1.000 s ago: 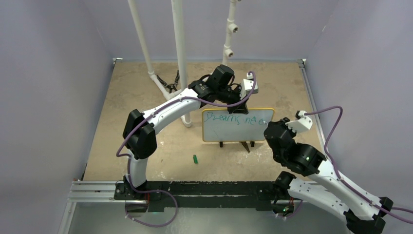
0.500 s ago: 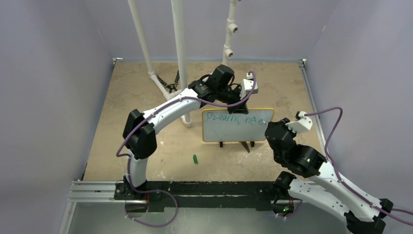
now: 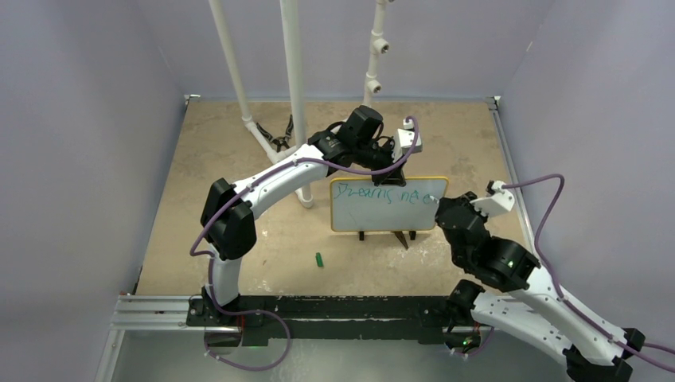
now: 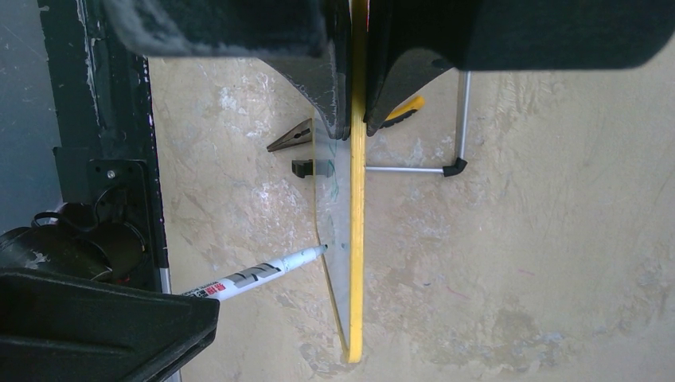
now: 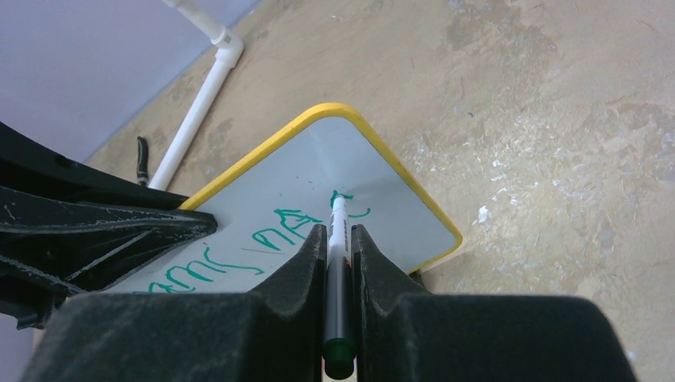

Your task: Write a sentence on the whiteboard

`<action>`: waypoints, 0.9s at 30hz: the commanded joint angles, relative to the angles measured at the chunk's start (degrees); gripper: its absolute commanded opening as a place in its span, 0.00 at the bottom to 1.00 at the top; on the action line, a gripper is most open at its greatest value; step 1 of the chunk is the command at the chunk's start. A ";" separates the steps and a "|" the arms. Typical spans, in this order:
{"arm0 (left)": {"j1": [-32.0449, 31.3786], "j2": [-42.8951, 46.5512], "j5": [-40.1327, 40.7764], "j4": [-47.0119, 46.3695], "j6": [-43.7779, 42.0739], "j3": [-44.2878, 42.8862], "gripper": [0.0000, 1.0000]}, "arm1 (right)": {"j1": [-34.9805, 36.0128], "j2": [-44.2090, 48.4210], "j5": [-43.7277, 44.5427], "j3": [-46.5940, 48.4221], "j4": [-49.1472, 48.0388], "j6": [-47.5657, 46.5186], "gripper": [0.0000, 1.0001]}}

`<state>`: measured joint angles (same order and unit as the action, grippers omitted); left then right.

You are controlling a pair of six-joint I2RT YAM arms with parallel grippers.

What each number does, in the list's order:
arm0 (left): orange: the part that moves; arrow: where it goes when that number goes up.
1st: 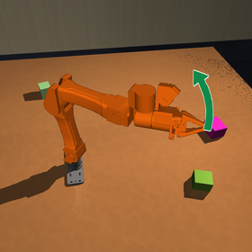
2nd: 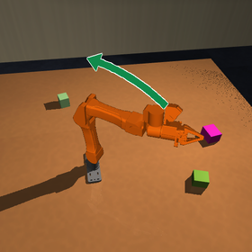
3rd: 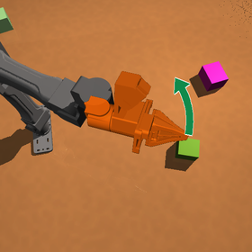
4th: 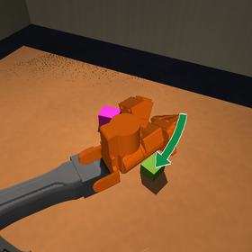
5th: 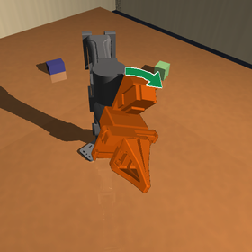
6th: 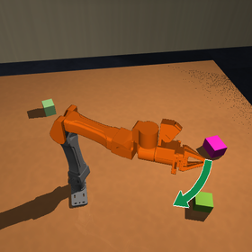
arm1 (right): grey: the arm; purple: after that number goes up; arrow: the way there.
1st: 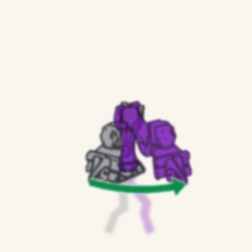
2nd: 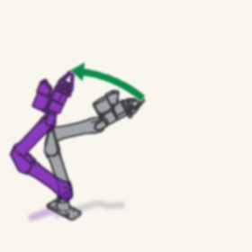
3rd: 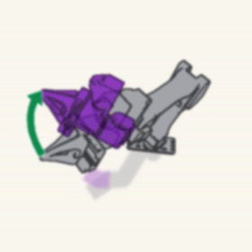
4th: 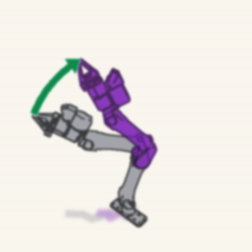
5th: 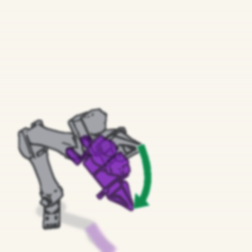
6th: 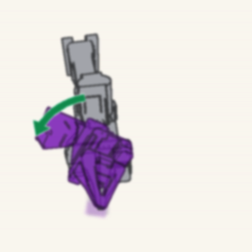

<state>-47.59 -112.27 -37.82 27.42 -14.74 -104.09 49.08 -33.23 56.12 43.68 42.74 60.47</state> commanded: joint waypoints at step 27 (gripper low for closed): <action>0.90 1.54 1.20 0.70 -1.52 2.18 0.00 | -0.04 -2.60 7.25 2.31 7.65 10.58 0.00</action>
<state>-47.29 -111.92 -37.80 26.30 -14.52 -103.22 49.08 -36.62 60.60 46.74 52.34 70.17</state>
